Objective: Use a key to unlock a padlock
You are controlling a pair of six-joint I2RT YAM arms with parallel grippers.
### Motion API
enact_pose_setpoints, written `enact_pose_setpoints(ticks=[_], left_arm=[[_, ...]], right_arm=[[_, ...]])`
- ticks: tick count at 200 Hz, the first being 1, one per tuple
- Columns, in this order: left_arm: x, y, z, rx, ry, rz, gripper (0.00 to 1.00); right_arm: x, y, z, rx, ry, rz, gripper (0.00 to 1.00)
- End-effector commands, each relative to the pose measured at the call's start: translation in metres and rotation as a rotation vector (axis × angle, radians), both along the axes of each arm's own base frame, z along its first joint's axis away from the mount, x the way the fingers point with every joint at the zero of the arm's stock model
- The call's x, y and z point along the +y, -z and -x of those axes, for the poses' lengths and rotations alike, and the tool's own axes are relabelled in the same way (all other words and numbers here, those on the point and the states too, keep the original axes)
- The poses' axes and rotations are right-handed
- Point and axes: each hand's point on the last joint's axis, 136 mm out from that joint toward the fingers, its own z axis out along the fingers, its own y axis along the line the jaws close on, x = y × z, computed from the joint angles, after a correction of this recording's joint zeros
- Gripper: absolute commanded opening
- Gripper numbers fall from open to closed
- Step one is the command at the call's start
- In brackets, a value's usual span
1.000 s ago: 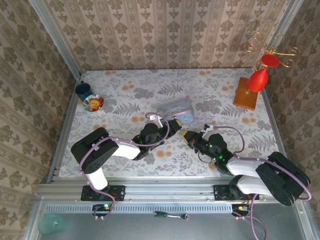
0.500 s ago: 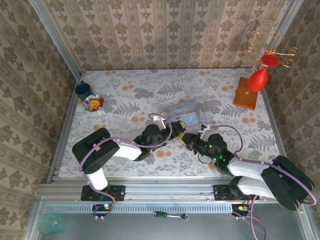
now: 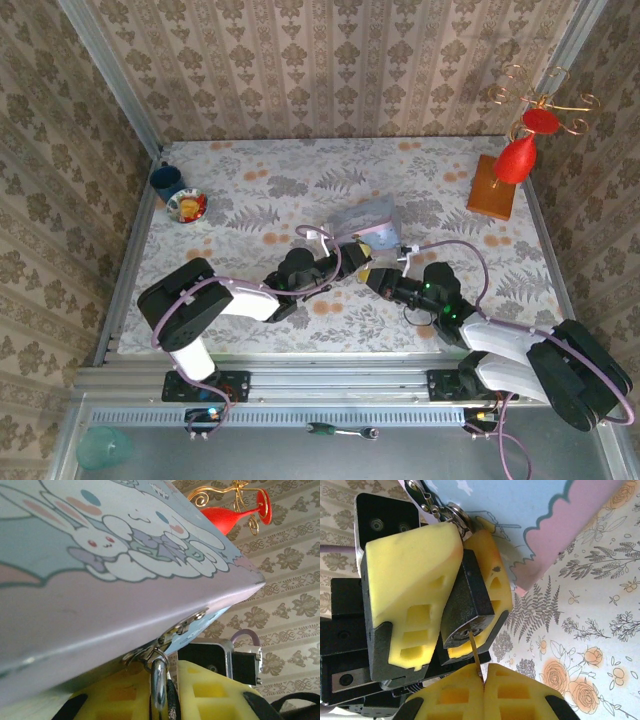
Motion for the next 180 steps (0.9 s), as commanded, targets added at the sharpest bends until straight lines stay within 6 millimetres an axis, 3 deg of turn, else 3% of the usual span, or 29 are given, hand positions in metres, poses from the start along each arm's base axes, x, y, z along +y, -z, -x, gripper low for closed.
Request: enact_pose_setpoints(ticks=[1,101,150,180], left_arm=[[-0.009,-0.046,0.043,-0.105,0.188,0.106,0.0],[-0.014,-0.027,0.051,-0.116,0.244,0.024,0.0],[-0.007,-0.027,0.052,-0.127,0.281,0.0,0.0],[-0.015,-0.031,0.06,-0.141,0.32,0.0,0.0]], right_arm=[[-0.025,-0.03,-0.031,-0.113,0.134,-0.039,0.0],[-0.033,-0.056,-0.037,-0.074,0.141,-0.14,0.0],[-0.049,-0.042,-0.04,-0.042,0.171,-0.079,0.0],[-0.046,-0.046,-0.041,-0.044,0.165,-0.12,0.0]])
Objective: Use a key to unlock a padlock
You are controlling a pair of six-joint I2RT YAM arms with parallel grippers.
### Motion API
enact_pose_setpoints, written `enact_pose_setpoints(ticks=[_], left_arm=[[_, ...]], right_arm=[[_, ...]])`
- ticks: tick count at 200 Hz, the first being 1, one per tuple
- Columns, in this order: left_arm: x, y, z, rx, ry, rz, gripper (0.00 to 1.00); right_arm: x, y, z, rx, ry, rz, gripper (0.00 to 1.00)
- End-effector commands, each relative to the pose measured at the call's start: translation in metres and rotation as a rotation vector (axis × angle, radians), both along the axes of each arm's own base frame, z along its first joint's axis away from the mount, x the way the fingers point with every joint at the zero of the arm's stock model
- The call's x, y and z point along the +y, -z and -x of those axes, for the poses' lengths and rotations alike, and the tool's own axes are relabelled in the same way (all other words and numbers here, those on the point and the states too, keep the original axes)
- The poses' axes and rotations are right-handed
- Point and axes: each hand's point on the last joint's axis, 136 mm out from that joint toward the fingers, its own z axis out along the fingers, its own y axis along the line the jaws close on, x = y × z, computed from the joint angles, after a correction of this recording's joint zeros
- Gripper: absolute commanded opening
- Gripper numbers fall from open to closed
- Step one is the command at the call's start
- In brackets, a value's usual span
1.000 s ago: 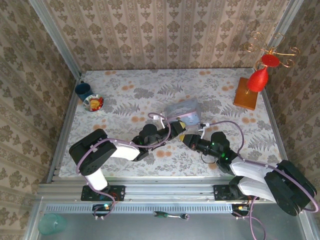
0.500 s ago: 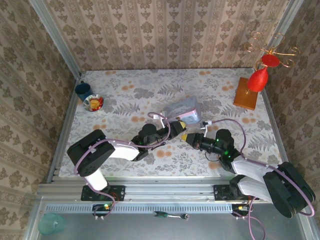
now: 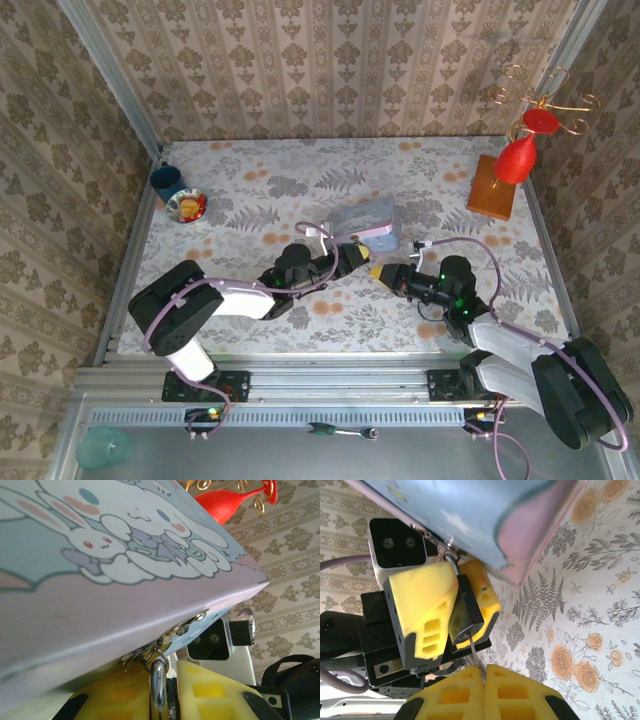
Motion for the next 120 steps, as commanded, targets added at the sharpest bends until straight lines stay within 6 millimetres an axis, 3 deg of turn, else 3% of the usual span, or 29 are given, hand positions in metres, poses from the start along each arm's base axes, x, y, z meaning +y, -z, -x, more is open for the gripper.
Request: enact_pose_setpoints(ticks=[1,43,120], left_arm=[[-0.02,-0.033,0.056,-0.103,0.268,0.064,0.0],[-0.032,-0.039,0.058,-0.112,0.27,0.092,0.0],[-0.043,-0.039,0.062,-0.107,0.265,0.113,0.0]], right_arm=[[-0.021,-0.038,-0.039,-0.117,0.191,-0.044,0.0],[-0.001,-0.043,-0.034,-0.125,0.153,-0.06,0.0],[-0.004,-0.049,-0.037,-0.099,0.209,-0.132,0.0]])
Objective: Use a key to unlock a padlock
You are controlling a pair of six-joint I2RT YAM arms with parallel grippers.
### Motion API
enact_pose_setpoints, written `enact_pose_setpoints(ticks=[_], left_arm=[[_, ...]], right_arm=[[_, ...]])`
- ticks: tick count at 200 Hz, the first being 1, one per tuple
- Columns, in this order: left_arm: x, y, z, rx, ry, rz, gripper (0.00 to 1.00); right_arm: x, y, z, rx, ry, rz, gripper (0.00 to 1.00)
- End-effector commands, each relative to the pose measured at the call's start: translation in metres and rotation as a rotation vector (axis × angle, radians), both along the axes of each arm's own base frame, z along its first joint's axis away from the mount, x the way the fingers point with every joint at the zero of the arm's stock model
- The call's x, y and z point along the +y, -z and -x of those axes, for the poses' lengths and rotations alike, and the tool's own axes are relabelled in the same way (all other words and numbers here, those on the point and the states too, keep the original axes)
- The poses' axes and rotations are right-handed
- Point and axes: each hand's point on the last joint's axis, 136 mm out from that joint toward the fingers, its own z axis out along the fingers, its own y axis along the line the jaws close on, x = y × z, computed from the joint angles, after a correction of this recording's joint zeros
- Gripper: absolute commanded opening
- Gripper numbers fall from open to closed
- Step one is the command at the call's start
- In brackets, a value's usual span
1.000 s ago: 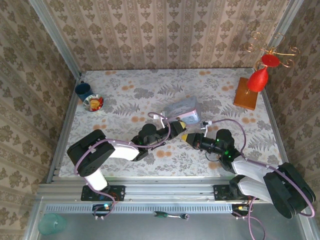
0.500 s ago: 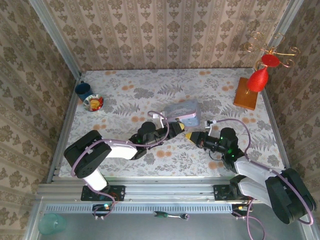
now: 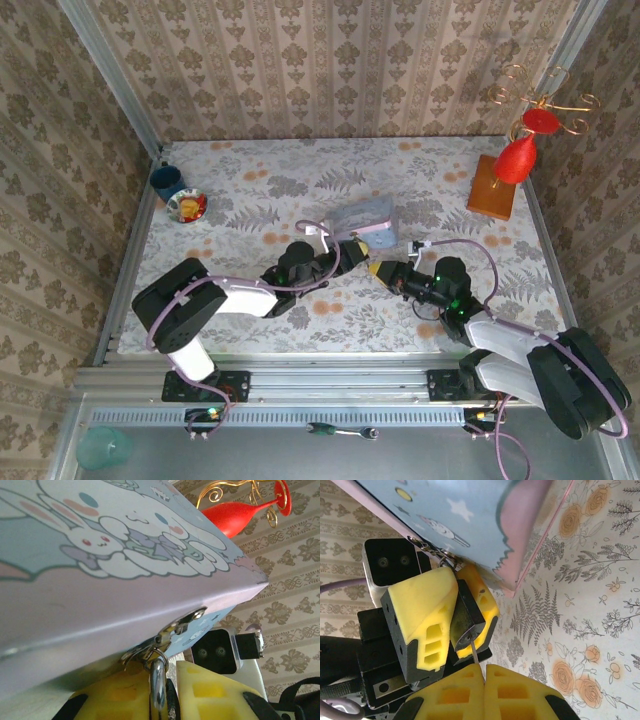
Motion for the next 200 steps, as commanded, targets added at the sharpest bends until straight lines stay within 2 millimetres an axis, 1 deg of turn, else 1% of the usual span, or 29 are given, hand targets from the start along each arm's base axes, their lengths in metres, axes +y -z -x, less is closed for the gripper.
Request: enact_pose_setpoints(ticks=[1,33,68,97,132,148,169,185,200], left_arm=[[-0.04,-0.043,0.075,-0.099,0.322,0.129,0.0],[-0.042,-0.042,0.075,-0.096,0.321,0.136,0.0],[-0.041,-0.043,0.078,-0.096,0.323,0.138,0.0],[-0.038,-0.042,0.078,-0.099,0.317,0.134,0.0],[-0.035,-0.041,0.076,-0.097,0.301,0.133,0.0],[-0.028,-0.038,0.068,-0.087,0.261,0.127,0.0],[-0.012,-0.033,0.049,-0.067,0.18,0.139,0.0],[0.0,-0.036,0.032,-0.06,0.124,0.165,0.0],[0.007,-0.04,0.017,-0.074,0.078,0.167,0.0]], right_arm=[[-0.009,-0.052,-0.027,-0.145,0.134,-0.092,0.0],[-0.011,-0.053,-0.028,-0.135,0.17,-0.115,0.0],[-0.025,-0.037,-0.035,-0.081,0.233,-0.102,0.0],[-0.026,-0.031,-0.039,-0.048,0.247,-0.107,0.0],[-0.031,-0.016,-0.04,-0.006,0.277,-0.073,0.0],[-0.032,-0.012,-0.038,0.0,0.273,-0.05,0.0],[-0.029,-0.005,-0.031,0.002,0.252,-0.018,0.0],[-0.023,0.0,-0.023,-0.006,0.22,0.009,0.0],[-0.011,0.001,-0.014,-0.026,0.155,0.029,0.0]])
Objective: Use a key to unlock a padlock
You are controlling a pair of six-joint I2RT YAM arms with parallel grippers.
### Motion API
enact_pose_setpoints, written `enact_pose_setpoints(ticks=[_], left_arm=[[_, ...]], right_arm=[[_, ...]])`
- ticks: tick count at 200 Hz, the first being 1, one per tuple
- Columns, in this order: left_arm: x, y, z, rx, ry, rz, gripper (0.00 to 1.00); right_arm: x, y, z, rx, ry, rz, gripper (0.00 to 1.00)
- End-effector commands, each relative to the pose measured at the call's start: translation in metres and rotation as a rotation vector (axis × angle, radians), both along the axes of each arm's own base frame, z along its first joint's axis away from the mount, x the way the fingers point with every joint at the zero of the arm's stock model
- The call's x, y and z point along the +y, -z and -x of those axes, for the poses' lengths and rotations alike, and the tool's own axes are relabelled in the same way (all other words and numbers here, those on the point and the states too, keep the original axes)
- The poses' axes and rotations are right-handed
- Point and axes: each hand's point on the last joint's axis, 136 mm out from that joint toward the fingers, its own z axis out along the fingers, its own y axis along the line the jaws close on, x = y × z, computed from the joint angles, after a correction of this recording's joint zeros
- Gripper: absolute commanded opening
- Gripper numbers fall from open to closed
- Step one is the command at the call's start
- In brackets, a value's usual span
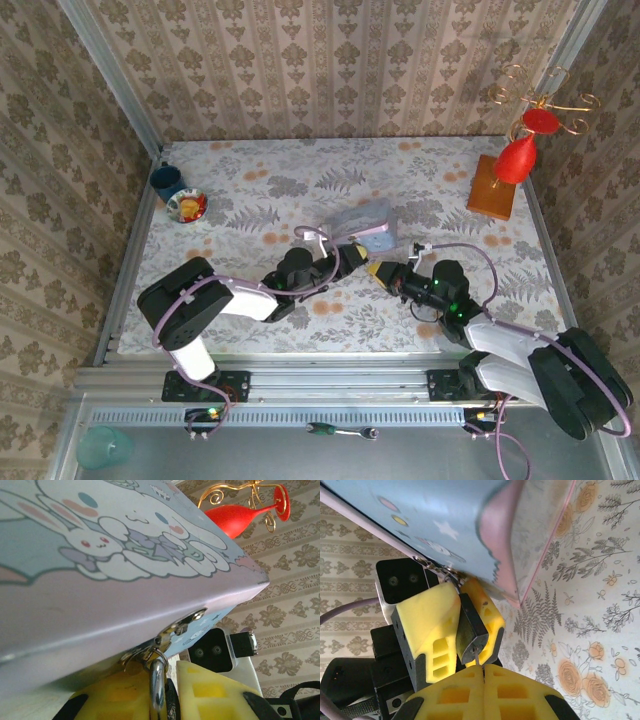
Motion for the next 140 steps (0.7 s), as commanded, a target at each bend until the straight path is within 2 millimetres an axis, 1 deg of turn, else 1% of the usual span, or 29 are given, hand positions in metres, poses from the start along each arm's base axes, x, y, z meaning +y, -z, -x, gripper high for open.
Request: enact_pose_setpoints(ticks=[1,26,59,74,92,117,140], left_arm=[[0.001,-0.051,0.013,-0.114,0.085,0.135,0.0],[0.009,-0.052,-0.003,-0.124,0.027,0.122,0.0],[0.024,-0.045,-0.019,-0.103,-0.056,0.12,0.0],[0.028,-0.047,-0.025,-0.099,-0.084,0.135,0.0],[0.029,-0.051,-0.028,-0.096,-0.104,0.156,0.0],[0.031,-0.062,-0.03,-0.094,-0.116,0.188,0.0],[0.036,-0.068,-0.03,-0.085,-0.138,0.208,0.0]], right_arm=[[-0.01,-0.006,-0.014,-0.081,0.1,0.054,0.0],[0.007,-0.001,-0.004,-0.083,0.042,0.056,0.0],[0.017,0.008,0.0,-0.065,0.037,0.054,0.0],[0.023,0.01,0.001,-0.06,0.036,0.052,0.0],[0.028,0.011,0.001,-0.056,0.041,0.036,0.0],[0.023,0.017,-0.004,-0.036,0.086,0.016,0.0],[0.026,0.012,-0.008,-0.037,0.076,-0.009,0.0]])
